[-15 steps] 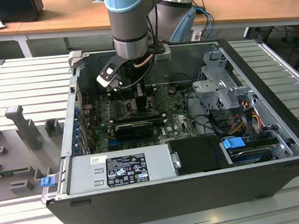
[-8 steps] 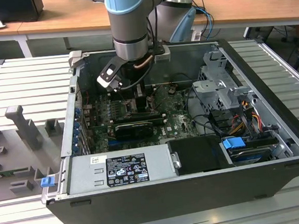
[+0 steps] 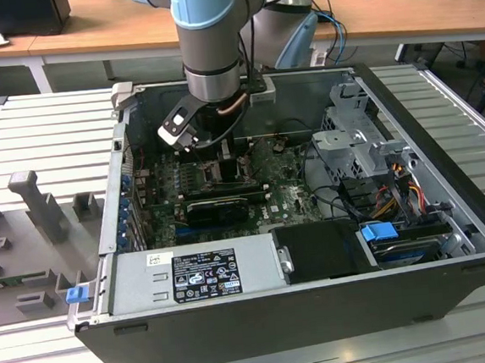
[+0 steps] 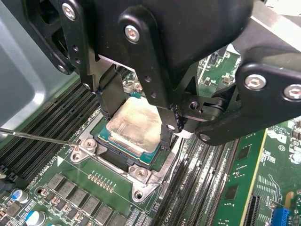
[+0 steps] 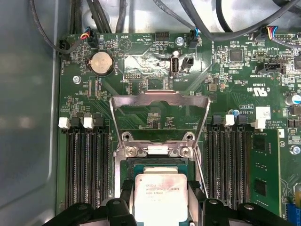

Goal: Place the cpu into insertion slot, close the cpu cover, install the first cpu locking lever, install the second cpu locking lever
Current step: 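Place the cpu into insertion slot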

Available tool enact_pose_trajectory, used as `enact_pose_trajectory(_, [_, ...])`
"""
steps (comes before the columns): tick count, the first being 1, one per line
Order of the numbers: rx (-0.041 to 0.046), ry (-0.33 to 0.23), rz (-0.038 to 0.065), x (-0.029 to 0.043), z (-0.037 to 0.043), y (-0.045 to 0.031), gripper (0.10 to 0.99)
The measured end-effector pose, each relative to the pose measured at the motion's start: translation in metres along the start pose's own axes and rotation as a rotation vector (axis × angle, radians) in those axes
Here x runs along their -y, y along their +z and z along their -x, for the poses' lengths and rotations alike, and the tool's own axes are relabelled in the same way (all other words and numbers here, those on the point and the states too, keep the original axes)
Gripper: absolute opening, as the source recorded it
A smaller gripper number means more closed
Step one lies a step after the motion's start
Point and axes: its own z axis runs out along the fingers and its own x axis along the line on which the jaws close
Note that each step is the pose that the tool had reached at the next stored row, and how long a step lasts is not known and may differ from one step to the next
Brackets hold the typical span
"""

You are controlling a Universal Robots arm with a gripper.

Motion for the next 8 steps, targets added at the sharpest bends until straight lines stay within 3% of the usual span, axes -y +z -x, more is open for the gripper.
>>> enact_pose_trajectory(8, [0.0009, 0.003, -0.001, -0.0017, -0.0001, 0.0004, 0.541])
